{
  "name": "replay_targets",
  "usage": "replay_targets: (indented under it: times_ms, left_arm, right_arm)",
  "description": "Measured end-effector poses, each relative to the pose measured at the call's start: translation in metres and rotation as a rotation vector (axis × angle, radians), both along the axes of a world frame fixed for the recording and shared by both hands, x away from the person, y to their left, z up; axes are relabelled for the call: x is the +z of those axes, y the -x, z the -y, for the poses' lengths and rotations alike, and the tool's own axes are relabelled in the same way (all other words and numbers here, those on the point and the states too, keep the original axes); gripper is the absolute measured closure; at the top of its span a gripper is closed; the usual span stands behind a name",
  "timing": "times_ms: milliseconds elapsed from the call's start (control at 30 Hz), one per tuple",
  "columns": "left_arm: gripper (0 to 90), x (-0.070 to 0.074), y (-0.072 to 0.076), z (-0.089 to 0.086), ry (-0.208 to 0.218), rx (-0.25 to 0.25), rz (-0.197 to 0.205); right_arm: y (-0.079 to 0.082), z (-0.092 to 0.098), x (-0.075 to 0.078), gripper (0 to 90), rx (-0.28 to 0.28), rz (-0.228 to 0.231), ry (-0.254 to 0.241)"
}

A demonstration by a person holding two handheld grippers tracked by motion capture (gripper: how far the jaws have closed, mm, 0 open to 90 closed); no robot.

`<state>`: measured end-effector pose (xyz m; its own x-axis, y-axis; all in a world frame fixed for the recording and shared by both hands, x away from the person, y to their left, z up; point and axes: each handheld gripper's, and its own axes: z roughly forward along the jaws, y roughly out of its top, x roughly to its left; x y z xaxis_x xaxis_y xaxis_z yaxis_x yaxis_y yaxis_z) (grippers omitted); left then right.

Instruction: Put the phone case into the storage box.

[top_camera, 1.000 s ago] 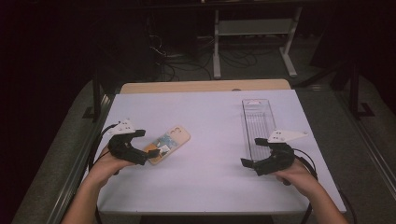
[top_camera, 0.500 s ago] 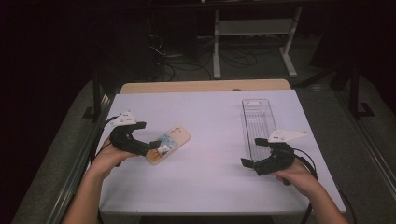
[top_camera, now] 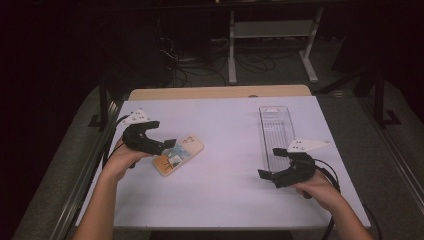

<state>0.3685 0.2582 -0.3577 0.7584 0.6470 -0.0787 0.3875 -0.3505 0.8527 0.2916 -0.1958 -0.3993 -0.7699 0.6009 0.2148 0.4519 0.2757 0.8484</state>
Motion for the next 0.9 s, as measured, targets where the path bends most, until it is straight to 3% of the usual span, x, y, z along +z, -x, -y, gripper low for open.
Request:
replay_targets:
  times_ms: [467, 633, 900]
  left_arm:
    - [0.0, -0.0019, -0.011, -0.0012, 0.007, 0.069, 0.0]
    - [0.0, -0.0008, -0.0106, -0.0012, 0.014, 0.067, -0.002]
    - [0.0, -0.0022, -0.0092, 0.0031, -0.016, 0.052, -0.008]
  right_arm:
    - [0.0001, -0.0003, -0.0002, 1.1, -0.003, 0.005, 0.006]
    - [0.0003, -0.0005, -0.0003, 1.1, -0.005, 0.005, 0.008]
    - [0.0004, -0.0002, -0.0006, 1.1, -0.008, 0.007, 0.007]
